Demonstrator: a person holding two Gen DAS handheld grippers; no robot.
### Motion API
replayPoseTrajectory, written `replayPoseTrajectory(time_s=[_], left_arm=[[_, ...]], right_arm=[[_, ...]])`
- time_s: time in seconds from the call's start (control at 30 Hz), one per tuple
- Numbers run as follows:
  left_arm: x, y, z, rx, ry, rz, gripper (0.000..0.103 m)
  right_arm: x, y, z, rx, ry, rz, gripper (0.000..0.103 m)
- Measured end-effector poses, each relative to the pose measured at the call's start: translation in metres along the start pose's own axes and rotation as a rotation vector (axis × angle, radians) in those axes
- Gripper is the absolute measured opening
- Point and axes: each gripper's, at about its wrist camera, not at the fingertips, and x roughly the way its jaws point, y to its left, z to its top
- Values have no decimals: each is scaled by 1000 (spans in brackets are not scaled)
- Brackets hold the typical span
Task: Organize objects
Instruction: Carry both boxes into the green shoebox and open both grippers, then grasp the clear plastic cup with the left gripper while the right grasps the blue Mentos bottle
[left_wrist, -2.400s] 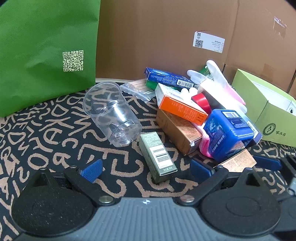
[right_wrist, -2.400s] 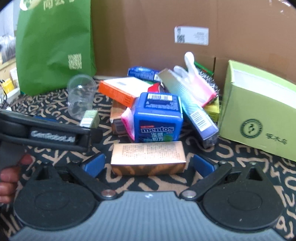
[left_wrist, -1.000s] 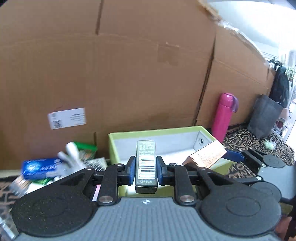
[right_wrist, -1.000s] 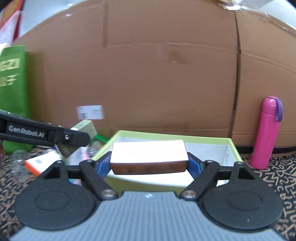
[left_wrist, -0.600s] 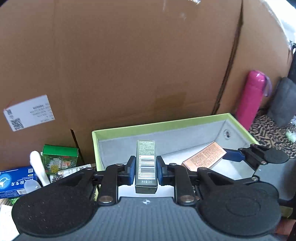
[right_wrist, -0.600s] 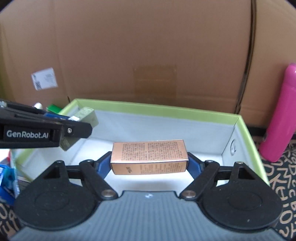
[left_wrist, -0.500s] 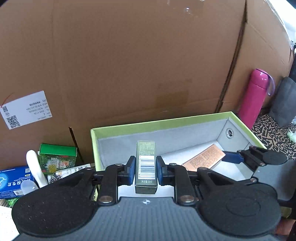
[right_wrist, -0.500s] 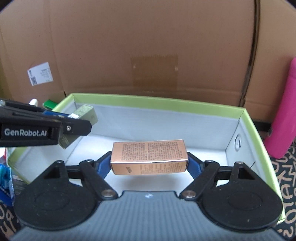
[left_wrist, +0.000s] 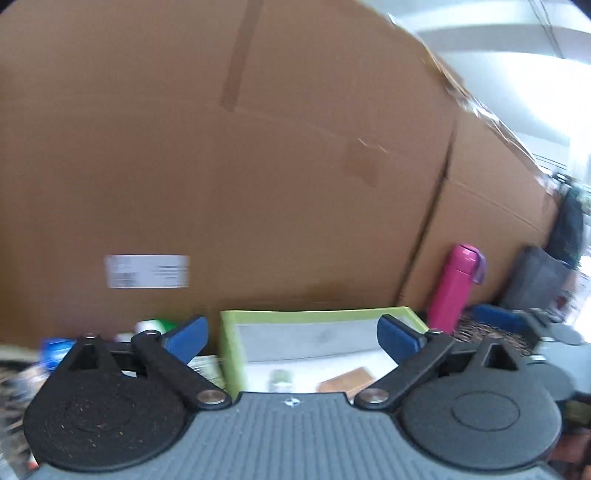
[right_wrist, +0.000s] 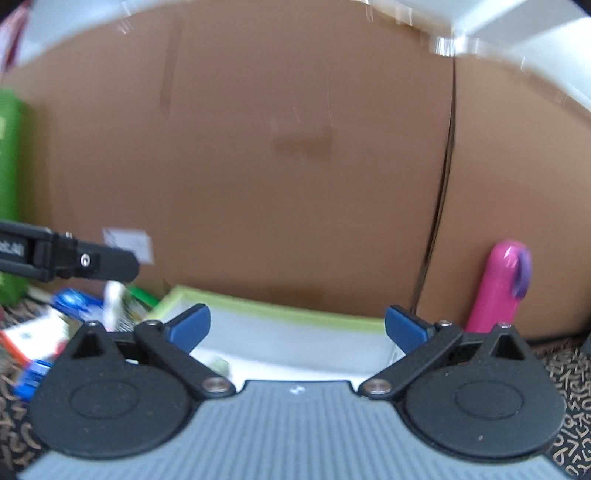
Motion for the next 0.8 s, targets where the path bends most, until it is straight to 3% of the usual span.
replayPoseTrajectory(time_s=[0.1, 0.33, 0.6, 0.8], left_arm=[[-39, 15, -21, -37, -26, 62, 102], [-89, 54, -76, -133, 21, 214, 102], [-93, 109, -116, -247, 118, 386, 102], [-89, 143, -116, -312, 98, 458, 101]], right_arm=[[-32, 18, -10, 14, -32, 70, 103], [-41, 85, -44, 33, 74, 217, 103], [-28, 135, -88, 6, 206, 276, 103], [-26, 143, -105, 66, 277, 303, 103]])
